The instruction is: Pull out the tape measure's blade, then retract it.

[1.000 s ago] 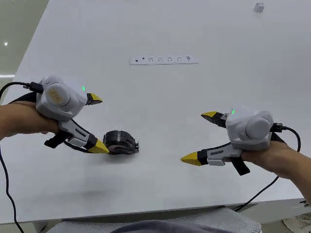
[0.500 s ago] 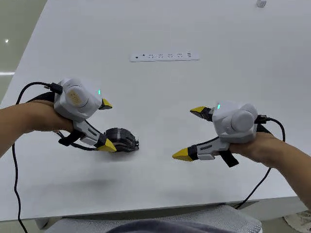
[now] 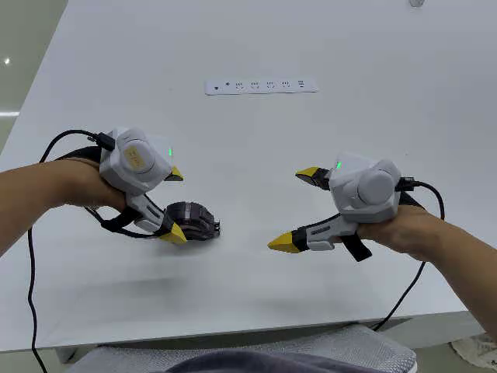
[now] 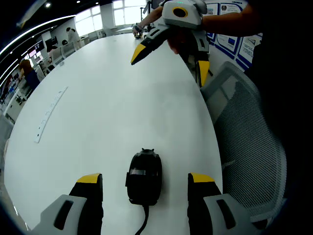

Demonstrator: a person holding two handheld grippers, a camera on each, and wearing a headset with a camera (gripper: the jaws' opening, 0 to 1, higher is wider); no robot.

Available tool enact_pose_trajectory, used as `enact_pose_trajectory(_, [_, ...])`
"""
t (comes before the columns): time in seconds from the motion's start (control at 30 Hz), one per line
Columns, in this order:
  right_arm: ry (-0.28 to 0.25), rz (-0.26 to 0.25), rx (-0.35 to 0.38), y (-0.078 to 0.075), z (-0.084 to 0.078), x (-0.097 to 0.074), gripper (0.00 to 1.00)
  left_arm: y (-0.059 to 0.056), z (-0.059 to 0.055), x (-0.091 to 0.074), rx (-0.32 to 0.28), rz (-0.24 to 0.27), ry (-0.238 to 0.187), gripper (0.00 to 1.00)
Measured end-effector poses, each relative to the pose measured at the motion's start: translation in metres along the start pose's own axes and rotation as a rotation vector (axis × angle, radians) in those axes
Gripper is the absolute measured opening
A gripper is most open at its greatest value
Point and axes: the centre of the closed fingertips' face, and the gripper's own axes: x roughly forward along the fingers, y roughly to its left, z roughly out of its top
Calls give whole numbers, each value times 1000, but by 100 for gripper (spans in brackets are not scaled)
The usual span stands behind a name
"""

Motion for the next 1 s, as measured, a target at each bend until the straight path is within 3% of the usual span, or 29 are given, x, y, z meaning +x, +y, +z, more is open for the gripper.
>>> enact_pose_trajectory(0.2, [-3, 6, 6, 2, 2, 4, 87, 2, -6, 9, -29, -9, 13, 54])
enact_pose_trajectory(0.4, [-8, 10, 20, 6, 3, 9, 86, 4, -8, 13, -38, -11, 4, 51])
enact_pose_trajectory(0.73, [-11, 21, 29, 14, 4, 19, 85, 1, -17, 24, -25, -28, 40, 40])
enact_pose_trajectory(1.0, [-2, 35, -1, 14, 8, 28, 83, 2, -18, 28, -37, -33, 48, 40])
